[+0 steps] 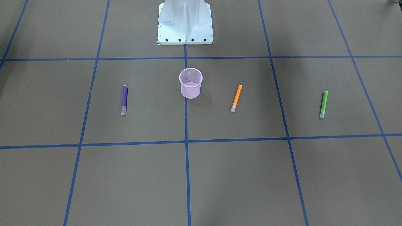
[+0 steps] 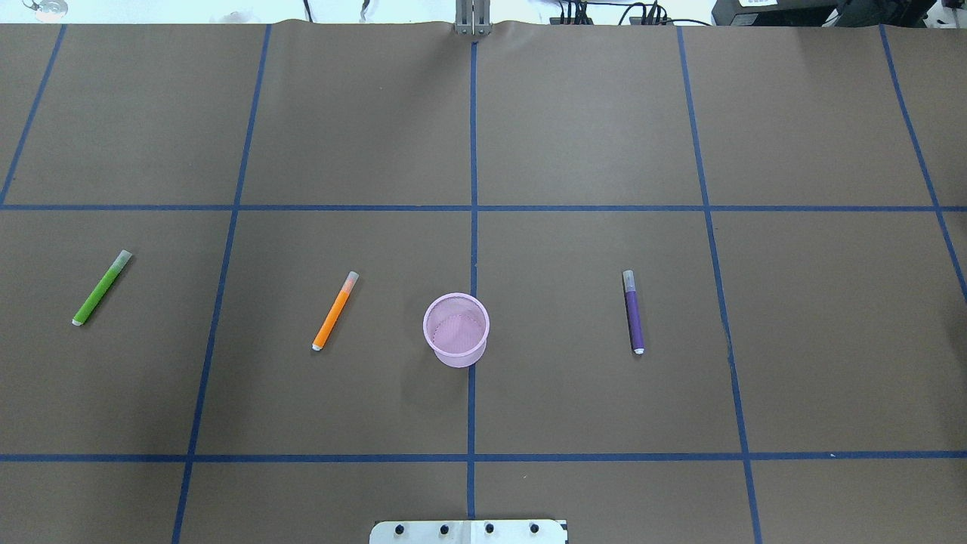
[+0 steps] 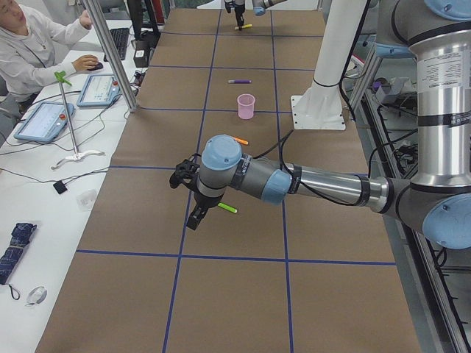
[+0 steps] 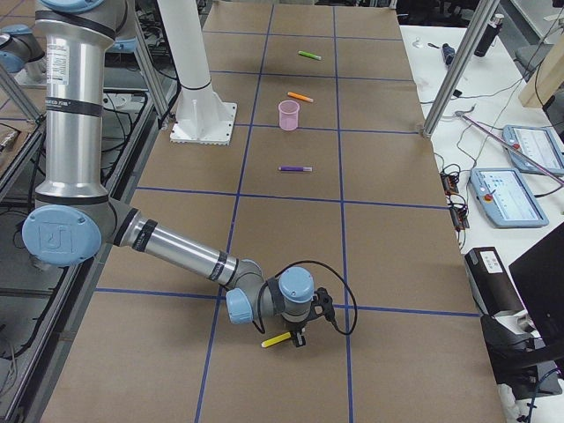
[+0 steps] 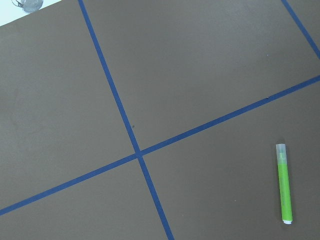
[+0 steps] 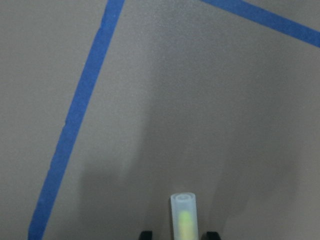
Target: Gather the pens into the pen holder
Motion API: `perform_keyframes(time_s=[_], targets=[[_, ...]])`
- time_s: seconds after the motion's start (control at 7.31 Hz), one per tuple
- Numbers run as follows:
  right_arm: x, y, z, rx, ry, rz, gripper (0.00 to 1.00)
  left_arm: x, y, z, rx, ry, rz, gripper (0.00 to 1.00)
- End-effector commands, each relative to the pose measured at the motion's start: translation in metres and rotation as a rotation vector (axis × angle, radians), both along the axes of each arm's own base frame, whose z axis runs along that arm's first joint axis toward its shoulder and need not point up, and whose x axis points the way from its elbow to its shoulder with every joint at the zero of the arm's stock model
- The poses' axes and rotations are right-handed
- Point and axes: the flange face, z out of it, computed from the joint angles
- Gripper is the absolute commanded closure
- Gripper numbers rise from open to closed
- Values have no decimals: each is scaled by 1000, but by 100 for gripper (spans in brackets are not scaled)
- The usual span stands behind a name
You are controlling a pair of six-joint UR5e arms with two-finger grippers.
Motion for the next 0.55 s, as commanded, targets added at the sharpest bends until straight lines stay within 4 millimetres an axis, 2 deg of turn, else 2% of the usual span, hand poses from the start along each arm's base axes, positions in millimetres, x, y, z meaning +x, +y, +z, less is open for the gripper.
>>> perform_keyframes(time_s=[0.0, 0.27, 0.41], targets=[[0, -1, 1, -1, -1, 0, 100, 0, 0, 1, -2, 0, -1, 0], [-3, -10, -15, 28, -15, -1, 100, 0, 0, 0, 1, 0, 1, 0], [-7, -24, -30, 54, -35, -3, 100, 0, 0, 0, 1, 0, 0, 0]])
